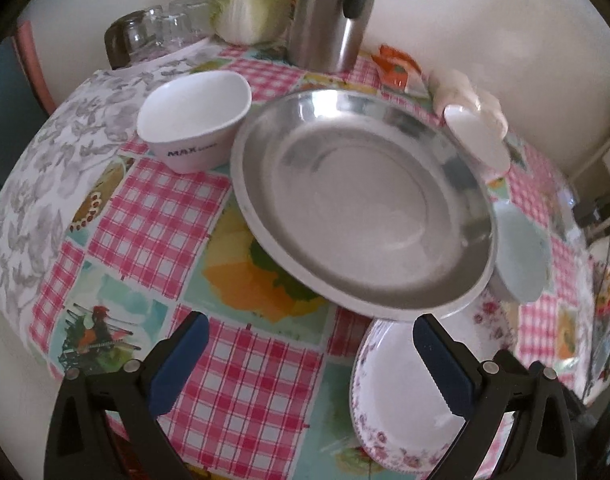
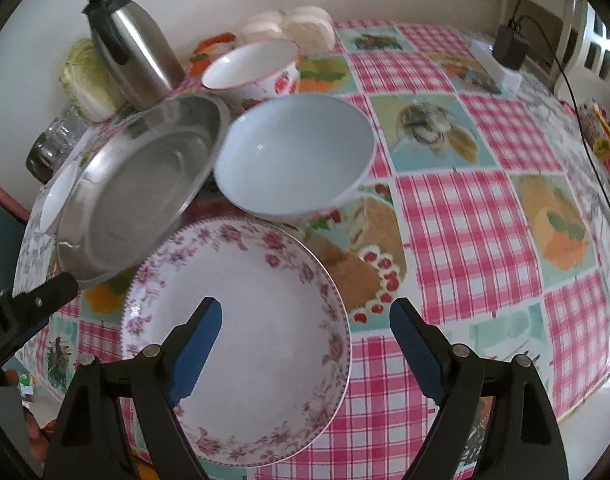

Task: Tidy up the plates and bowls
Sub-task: 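Grip the rim of the pink-floral plate with both tools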

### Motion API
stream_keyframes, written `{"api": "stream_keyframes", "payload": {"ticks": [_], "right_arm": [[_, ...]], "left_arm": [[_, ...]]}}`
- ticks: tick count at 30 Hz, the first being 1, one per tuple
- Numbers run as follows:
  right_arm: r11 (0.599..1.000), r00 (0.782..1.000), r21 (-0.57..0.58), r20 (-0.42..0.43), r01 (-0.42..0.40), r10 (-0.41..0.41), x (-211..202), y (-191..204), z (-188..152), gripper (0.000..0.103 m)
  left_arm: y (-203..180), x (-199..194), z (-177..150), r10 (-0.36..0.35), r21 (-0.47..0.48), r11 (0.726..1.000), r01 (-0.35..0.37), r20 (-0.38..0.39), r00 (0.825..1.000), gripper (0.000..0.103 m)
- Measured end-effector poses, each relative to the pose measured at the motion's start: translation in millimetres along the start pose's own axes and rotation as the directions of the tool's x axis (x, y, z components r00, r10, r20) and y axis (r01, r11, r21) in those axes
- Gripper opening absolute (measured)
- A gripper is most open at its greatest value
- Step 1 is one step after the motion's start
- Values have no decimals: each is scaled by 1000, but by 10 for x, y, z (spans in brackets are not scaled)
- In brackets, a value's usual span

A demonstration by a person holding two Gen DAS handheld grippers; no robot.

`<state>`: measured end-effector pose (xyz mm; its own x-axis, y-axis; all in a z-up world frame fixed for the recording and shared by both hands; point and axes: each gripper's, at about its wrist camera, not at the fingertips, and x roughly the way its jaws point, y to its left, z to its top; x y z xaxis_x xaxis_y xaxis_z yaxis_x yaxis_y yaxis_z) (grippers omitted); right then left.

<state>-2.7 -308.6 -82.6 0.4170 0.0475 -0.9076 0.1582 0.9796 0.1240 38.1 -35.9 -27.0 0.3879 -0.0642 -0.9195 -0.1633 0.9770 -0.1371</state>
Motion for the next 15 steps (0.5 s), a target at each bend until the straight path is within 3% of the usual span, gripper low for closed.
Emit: {"api": "stream_keyframes", "payload": {"ticks": [3,6,10,15], "right_arm": [[1000,1000,25,-29,-11,12,66,-55,-6,87],[998,998,47,-48,-40,42,127,-89,-7,87],[996,996,70,-74,-48,53,215,-137,-1,87],[993,992,110,-116,-32,45,338,-229,-3,80]], "left_arm": [[-37,66,-33,27,15,1000,-26,-34,999,100],[-38,98,-52,22,15,1000,-21,-51,998,90],[-33,183,-71,7,14,1000,-6,-91,996,84],[-123,280,-104,12,46,999,-6,-128,992,83]]}}
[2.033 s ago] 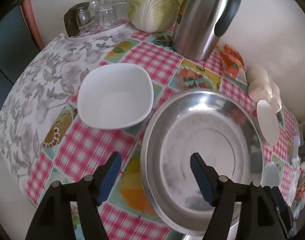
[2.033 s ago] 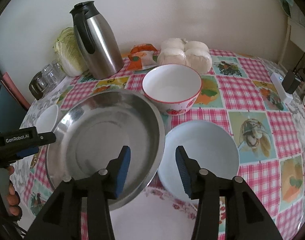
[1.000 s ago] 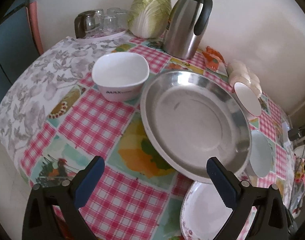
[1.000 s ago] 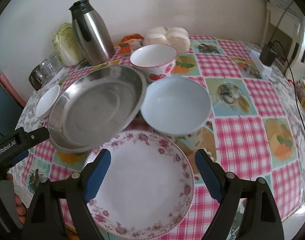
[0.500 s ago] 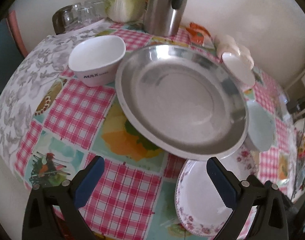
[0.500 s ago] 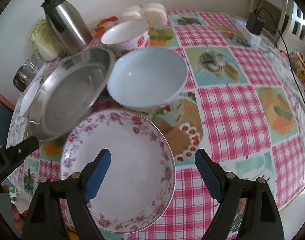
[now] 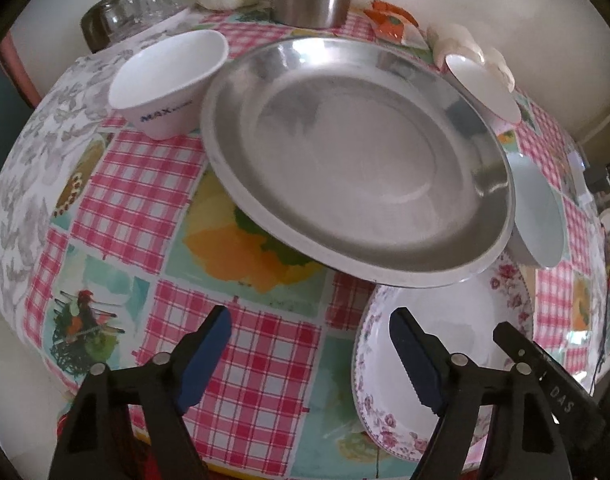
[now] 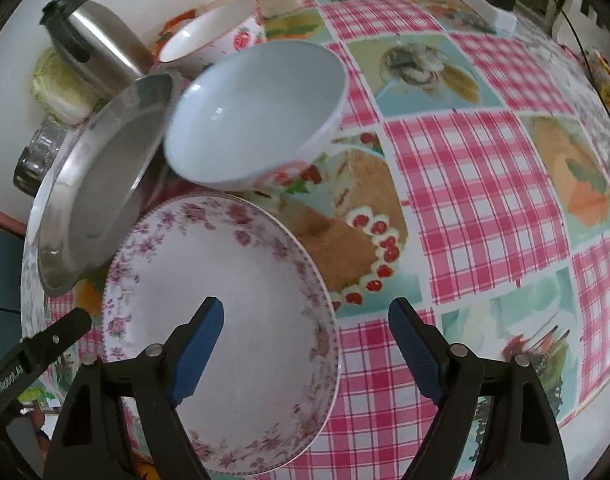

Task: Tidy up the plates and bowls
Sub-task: 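Grip the rim of the pink-floral plate with both tools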

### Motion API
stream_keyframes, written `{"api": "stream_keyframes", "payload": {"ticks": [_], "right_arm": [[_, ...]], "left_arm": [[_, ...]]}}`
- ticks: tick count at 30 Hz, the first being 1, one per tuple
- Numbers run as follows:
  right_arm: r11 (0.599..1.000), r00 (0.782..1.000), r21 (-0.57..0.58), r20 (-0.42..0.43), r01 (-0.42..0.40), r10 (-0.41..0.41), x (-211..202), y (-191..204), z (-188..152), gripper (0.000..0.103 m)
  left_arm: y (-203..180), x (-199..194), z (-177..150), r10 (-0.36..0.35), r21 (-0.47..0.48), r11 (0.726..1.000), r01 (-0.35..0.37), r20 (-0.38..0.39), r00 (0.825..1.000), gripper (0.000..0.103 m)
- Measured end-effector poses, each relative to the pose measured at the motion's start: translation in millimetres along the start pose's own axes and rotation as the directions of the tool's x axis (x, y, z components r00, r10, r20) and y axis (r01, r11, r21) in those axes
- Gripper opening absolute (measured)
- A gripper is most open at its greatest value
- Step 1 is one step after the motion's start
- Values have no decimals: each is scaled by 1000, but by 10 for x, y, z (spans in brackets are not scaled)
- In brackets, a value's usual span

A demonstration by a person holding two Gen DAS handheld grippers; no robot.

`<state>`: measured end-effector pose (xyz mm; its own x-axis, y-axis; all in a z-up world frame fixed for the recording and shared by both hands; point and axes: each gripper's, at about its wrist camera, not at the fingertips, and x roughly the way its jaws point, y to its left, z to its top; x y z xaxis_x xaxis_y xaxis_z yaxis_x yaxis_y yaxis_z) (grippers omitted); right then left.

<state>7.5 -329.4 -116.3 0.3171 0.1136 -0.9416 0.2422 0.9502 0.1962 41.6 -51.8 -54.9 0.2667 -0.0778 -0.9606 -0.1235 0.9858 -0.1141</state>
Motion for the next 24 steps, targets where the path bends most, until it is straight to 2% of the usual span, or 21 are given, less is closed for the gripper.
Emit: {"api": "stream_keyframes", "payload": {"ticks": [4,6,8,10,12,16,20,22,24], "right_arm": [[1000,1000,23,-5,-11,11,18,-53,12,71],[1000,1000,22,-4,-20,20,15,-72,16,57],[999,1000,31,-3,-25,25,9,-93,13,54],[998,999,45,-3,-44,44,4,-134,11,46],[996,997,61,-10,-72,72,10,-187,29,22],[991,994,85,-16,-106,107,32,-344,32,19],[988,992,89,-18,-124,126,31,-455,41,18],[986,990,95,-17,-135,137,39,-489,43,18],[984,989,103,-14,-145,147,62,-503,41,18]], "left_arm": [[-73,134,-13,-28,8,1000,28,-57,998,70],[-112,205,-29,-36,11,999,37,-82,996,65],[-150,266,-30,-44,15,999,46,-101,994,60],[-173,313,-37,-56,12,998,57,-116,992,52],[-215,374,-39,-73,3,997,74,-135,988,46],[-247,478,-49,-107,-12,994,106,-155,982,38],[-293,523,-65,-119,-16,993,118,-155,981,36],[-336,559,-83,-151,-13,988,151,-162,975,26],[-292,554,-93,-168,-10,986,169,-169,971,25]]}}
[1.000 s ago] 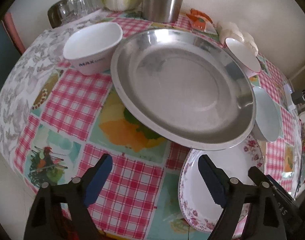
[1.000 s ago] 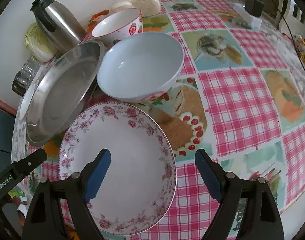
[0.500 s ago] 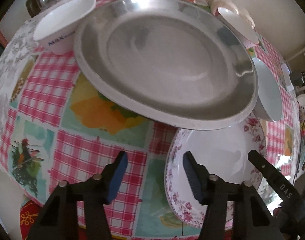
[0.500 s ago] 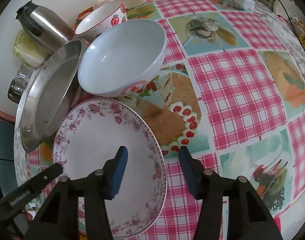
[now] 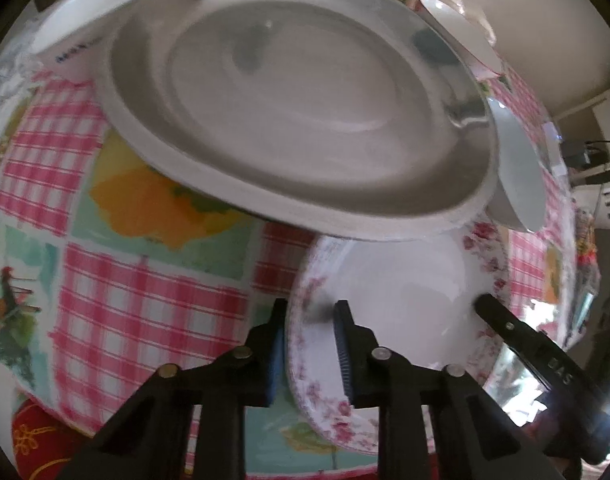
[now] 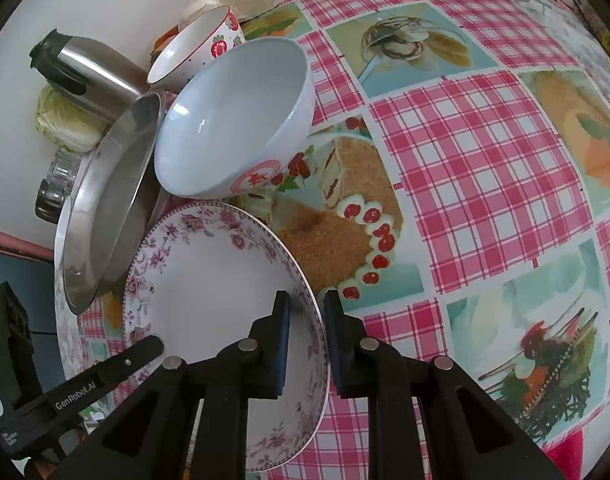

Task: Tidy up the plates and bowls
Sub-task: 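Grip the rim of the pink-floral plate with both tools, then lift the floral plate with both tools and carry it over the basin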

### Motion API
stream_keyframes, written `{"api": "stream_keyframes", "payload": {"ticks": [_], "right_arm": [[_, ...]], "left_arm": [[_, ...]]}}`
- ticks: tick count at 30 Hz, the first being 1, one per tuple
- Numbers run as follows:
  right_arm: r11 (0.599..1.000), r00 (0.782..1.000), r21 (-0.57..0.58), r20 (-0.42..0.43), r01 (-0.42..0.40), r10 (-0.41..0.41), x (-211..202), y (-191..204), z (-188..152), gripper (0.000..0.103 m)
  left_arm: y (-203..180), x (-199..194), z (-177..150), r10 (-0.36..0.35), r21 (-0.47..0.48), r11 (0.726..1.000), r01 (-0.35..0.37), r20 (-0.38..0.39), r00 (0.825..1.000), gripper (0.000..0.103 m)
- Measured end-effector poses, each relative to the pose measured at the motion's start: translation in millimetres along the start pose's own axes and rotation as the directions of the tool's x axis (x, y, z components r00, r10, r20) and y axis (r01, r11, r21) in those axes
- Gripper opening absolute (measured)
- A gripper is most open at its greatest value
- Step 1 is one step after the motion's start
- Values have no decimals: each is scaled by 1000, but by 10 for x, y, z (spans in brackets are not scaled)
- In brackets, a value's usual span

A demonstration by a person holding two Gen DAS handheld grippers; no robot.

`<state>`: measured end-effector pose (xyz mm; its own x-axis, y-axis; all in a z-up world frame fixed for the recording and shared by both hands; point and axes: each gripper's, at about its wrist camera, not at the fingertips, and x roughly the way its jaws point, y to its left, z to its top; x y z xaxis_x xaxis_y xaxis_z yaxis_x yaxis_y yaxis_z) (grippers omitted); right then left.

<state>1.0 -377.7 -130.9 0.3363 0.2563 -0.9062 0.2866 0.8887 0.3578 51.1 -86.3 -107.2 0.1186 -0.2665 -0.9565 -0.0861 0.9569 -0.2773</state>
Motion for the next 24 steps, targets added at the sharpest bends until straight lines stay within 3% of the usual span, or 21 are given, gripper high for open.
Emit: {"api": "stream_keyframes", "payload": {"ticks": [9,24], "right_arm": [[998,1000,-54,8,28,-27,0,27,-27,18],[1000,1000,-14,21,17,-17,-248,-275,-73,16]], "left_arm": [[-41,53,-67,13,33,999,-13,6,1000,24],[-313,118,-295,-35,92,995,34,15,999,24]]}}
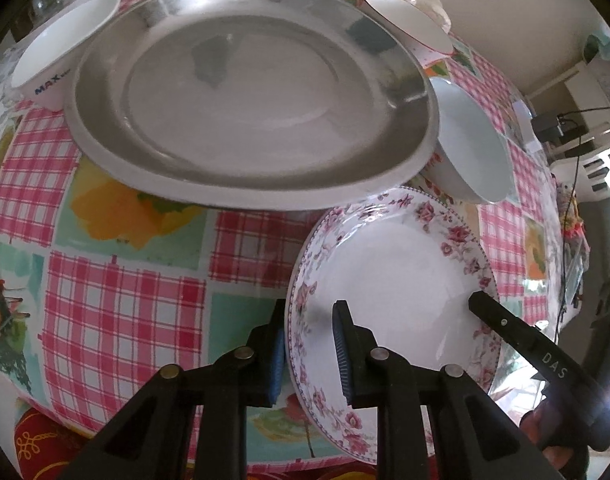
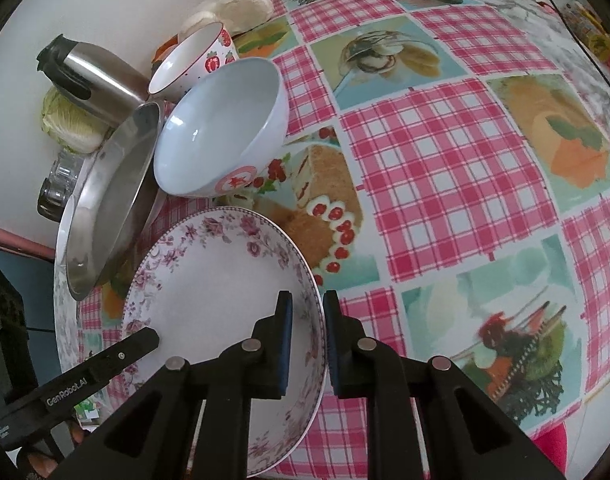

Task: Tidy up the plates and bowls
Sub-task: 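Lift the floral plate with both tools and carry it over the basin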

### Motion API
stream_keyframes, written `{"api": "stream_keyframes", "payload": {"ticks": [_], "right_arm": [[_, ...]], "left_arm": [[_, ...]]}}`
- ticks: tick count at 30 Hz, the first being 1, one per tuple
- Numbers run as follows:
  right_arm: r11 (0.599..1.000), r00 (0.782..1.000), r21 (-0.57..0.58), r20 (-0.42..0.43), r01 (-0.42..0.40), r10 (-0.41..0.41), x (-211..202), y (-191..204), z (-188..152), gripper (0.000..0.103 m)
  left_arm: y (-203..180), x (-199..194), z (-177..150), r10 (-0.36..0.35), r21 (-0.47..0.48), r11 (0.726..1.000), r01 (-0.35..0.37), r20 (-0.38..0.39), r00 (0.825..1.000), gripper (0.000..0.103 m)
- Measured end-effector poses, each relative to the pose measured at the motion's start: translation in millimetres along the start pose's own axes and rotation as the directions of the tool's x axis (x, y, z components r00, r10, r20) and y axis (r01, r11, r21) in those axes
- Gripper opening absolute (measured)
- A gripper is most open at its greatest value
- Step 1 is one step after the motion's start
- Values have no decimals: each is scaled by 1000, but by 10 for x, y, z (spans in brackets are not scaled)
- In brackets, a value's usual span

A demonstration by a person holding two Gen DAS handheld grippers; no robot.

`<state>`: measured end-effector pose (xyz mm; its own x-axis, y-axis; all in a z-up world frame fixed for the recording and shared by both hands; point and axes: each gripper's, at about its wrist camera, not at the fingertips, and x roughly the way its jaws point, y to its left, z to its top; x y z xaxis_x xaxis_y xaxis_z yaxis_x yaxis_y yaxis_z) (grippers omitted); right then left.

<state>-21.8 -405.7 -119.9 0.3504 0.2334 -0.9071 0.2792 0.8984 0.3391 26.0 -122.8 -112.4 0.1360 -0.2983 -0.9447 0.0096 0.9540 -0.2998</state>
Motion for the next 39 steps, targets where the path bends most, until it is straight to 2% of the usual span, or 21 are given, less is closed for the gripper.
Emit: {"api": "stream_keyframes", "payload": {"ticks": [16,19,26,39], "right_arm": [[999,996,0,82,-37,37,-551,-317,-82,16],[999,995,8,92,-41,40,-649,-196,-184,16],[999,992,9,118,-50,49,-743,-179,-225,16],[997,982,-28,172,-72,75,-889,-94,-255,16]], "left_arm": [[-408,-249,-59,-44,80,996,39,61,997,24],[-420,-301,-13,-49,89,995,42,71,996,24],[-414,-389,-23,-60,106,993,50,88,994,24],[-419,-604,31,-83,122,991,60,185,979,24]]}}
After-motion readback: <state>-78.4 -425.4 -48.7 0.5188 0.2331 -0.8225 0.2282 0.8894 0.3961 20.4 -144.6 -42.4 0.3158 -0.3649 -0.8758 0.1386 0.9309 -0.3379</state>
